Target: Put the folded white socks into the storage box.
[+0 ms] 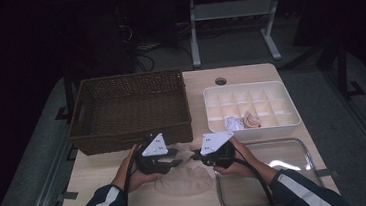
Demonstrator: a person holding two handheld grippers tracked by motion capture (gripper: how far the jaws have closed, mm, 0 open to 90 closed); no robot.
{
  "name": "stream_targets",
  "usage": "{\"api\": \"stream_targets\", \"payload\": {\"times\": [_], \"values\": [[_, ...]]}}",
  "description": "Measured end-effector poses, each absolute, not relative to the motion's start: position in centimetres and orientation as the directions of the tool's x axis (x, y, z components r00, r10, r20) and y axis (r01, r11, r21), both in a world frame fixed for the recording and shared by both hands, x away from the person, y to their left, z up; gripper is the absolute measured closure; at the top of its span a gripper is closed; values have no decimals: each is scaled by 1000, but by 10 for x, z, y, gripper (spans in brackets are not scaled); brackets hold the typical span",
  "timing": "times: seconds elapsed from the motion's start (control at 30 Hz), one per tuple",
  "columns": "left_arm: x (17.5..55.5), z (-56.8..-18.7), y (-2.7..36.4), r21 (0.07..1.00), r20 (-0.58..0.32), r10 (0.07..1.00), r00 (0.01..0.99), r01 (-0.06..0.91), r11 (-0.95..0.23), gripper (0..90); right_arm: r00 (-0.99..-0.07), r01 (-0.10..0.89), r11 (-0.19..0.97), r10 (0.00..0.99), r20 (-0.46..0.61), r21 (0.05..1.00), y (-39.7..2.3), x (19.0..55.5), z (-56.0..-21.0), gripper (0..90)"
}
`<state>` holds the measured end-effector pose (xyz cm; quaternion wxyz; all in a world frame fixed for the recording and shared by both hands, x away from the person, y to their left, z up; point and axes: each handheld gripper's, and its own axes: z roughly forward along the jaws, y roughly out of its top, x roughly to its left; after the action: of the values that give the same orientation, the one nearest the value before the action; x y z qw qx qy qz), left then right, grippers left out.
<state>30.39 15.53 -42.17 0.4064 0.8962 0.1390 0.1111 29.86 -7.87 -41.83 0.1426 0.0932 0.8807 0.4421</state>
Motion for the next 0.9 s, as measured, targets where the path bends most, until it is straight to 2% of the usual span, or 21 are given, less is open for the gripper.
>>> {"api": "stream_targets", "payload": {"times": [0.13, 0.17, 0.23, 0.27, 0.3, 0.37, 0.43, 0.57, 0.77, 0.9], "values": [[300, -418, 146, 774, 108, 347, 932, 140, -617, 360, -931, 53, 611, 316, -182, 789, -75, 298, -413, 871], [298, -417, 145, 775, 113, 346, 931, 135, -617, 359, -930, 51, 618, 316, -188, 785, -73, 298, -413, 871], [295, -415, 144, 775, 133, 344, 930, 119, -620, 444, -925, 52, 625, 323, -198, 779, -70, 296, -412, 870], [294, -414, 144, 776, 133, 335, 933, 113, -621, 528, -924, 47, 636, 320, -209, 770, -69, 297, -412, 870], [293, -414, 145, 772, 150, 341, 928, 106, -627, 661, -921, 43, 640, 323, -218, 767, -68, 297, -412, 866], [293, -412, 150, 783, 143, 347, 927, 108, -612, 770, -919, 51, 631, 333, -211, 774, -67, 297, -411, 850], [294, -412, 155, 785, 135, 363, 922, 124, -607, 824, -915, 48, 627, 340, -217, 778, -66, 298, -411, 772], [297, -414, 166, 803, 93, 387, 917, 161, -574, 851, -917, 96, 632, 356, -178, 769, -68, 305, -416, 740], [302, -420, 177, 814, 48, 401, 915, 197, -547, 851, -933, 98, 703, 312, -181, 704, -52, 316, -432, 867], [303, -423, 182, 814, 36, 402, 915, 206, -543, 849, -931, 88, 736, 299, -207, 671, -38, 323, -445, 873]]}}
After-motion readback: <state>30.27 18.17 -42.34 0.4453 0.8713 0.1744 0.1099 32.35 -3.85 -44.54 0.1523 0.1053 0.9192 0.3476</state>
